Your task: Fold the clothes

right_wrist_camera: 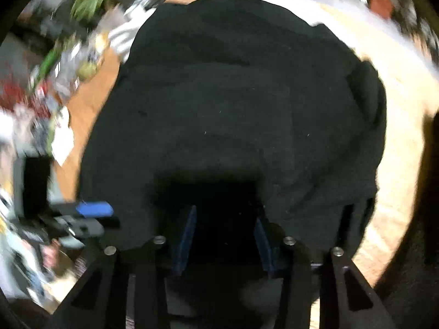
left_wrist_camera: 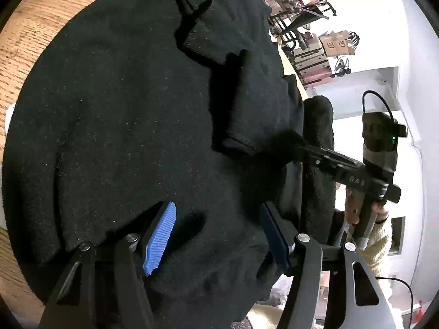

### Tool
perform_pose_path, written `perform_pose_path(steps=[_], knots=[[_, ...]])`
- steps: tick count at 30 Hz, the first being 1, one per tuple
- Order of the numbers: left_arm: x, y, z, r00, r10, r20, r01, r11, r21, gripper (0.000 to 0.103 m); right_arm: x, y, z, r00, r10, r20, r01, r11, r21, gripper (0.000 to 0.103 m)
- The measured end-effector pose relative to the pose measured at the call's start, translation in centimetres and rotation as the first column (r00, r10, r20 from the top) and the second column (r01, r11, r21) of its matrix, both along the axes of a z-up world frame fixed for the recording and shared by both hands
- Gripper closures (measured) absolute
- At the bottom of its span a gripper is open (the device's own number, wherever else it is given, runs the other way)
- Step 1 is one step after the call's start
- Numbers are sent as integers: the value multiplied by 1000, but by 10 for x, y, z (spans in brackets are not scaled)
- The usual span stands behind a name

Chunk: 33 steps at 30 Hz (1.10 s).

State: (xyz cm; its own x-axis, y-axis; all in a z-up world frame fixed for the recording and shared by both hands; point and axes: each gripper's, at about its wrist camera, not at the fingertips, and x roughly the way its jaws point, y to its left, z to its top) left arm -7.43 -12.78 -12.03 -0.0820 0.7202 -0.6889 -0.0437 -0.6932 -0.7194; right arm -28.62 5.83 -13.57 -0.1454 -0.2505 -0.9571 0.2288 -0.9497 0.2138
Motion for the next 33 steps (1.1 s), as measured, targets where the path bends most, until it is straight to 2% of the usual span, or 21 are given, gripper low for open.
perform_pose_path(steps=[2, 4, 7, 11, 14, 17, 18, 19, 20, 21, 22, 25, 26, 28, 30, 31, 32, 33], knots=[[0, 0, 1, 1000, 0, -1, 0, 1000, 0, 38, 3, 0, 0, 1000, -17, -11, 18, 999, 30, 81], [-1, 0, 2, 1000, 1, -1, -1, 1000, 1, 38, 4, 2, 1, 999, -46, -19, 47, 997, 54, 98], [-1, -3, 1, 1000, 2, 3, -2, 1000, 11, 38, -1, 4, 10, 998, -59, -34, 62, 994, 95, 98], [-2, -5, 0, 1000, 1, 7, -1, 1000, 20, 38, -11, 13, 50, 987, -80, -140, 95, 990, 104, 98], [-2, -6, -1, 1000, -1, 7, 1, 1000, 19, 38, -19, 28, 86, 963, -126, -237, 153, 983, 101, 98], [-3, -8, -1, 1000, -5, 7, 5, 1000, 20, 38, -35, 55, 102, 929, -196, -315, 258, 951, 169, 98], [-3, -8, -1, 1000, -5, 8, 4, 1000, 23, 38, -41, 65, 98, 921, -222, -321, 293, 937, 191, 96], [-3, -9, -1, 1000, -4, 9, 4, 1000, 25, 38, -48, 74, 95, 912, -248, -328, 327, 921, 213, 89], [-4, -9, -1, 1000, -4, 9, 4, 1000, 27, 38, -54, 84, 92, 902, -273, -336, 360, 903, 234, 61], [-4, -10, -2, 1000, -4, 10, 4, 1000, 29, 38, -57, 91, 88, 894, -298, -335, 385, 893, 234, 48], [-4, -10, -1, 1000, -5, 11, 5, 1000, 30, 38, -51, 94, 85, 891, -322, -319, 395, 898, 195, 42], [-5, -10, -2, 1000, -9, 11, 8, 1000, 27, 38, -35, 104, 75, 882, -392, -262, 424, 902, 79, 42], [-5, -10, -2, 1000, -10, 10, 10, 1000, 26, 38, -29, 100, 72, 889, -391, -238, 412, 910, 45, 42], [-6, -11, -2, 1000, -9, 11, 9, 1000, 27, 38, -19, 65, 65, 936, -297, -186, 303, 953, 5, 43], [-6, -12, -2, 1000, -8, 11, 7, 1000, 30, 38, -14, 32, 61, 961, -193, -201, 205, 978, 42, 40], [-6, -13, -3, 1000, -6, 11, 5, 999, 34, 38, -13, 10, 58, 967, -130, -219, 150, 985, 80, 35], [-6, -14, -3, 1000, -4, 12, 3, 999, 39, 38, -14, -9, 54, 969, -69, -238, 100, 988, 120, 30], [-6, -15, -4, 1000, -3, 13, 2, 999, 43, 38, -15, -27, 49, 967, -13, -254, 56, 985, 165, 29]])
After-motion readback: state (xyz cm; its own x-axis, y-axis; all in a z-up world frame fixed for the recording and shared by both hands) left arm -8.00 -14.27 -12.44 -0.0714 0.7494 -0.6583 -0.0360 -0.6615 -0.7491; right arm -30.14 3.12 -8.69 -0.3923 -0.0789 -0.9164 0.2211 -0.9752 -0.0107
